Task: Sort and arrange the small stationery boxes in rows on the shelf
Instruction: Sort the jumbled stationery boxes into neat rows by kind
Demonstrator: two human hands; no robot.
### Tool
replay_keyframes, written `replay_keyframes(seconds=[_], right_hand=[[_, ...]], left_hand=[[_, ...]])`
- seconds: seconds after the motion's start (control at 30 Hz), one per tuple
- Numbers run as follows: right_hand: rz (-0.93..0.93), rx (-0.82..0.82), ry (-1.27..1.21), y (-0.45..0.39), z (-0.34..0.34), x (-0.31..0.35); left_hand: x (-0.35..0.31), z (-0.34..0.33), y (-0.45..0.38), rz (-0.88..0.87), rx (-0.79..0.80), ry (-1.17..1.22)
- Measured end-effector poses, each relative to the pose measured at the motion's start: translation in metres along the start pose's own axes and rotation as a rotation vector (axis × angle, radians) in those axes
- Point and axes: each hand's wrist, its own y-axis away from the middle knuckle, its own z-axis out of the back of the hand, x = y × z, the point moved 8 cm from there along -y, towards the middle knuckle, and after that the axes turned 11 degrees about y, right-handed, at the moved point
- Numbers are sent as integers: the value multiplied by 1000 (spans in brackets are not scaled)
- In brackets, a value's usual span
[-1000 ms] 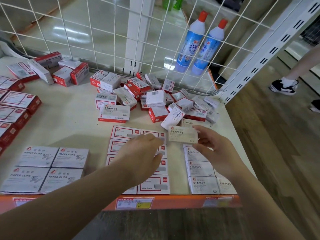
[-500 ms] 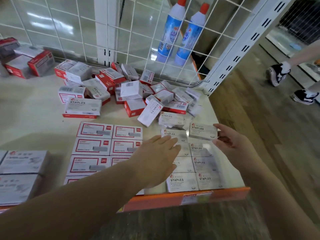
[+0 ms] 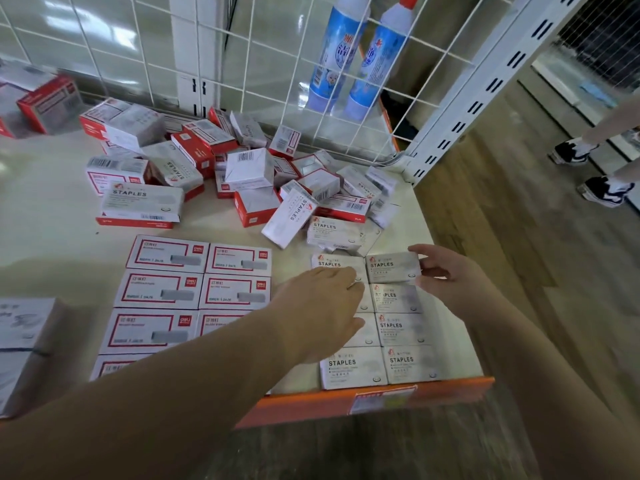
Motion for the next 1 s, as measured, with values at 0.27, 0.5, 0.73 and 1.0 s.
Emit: replay_keyframes(seconds=[0.27, 0.5, 0.73, 1.0], right_hand=[[-116, -53, -74, -8, -12, -7], [-83, -39, 48, -15, -19, -3], [-100, -70, 91, -16, -20, -3], [-79, -314, 132, -1, -7, 21]], left_hand=[[1, 4, -5, -9, -19, 15], [1, 4, -4, 3, -16, 26], [1, 4, -1, 7, -19, 28], [19, 22, 21, 84, -65, 52]])
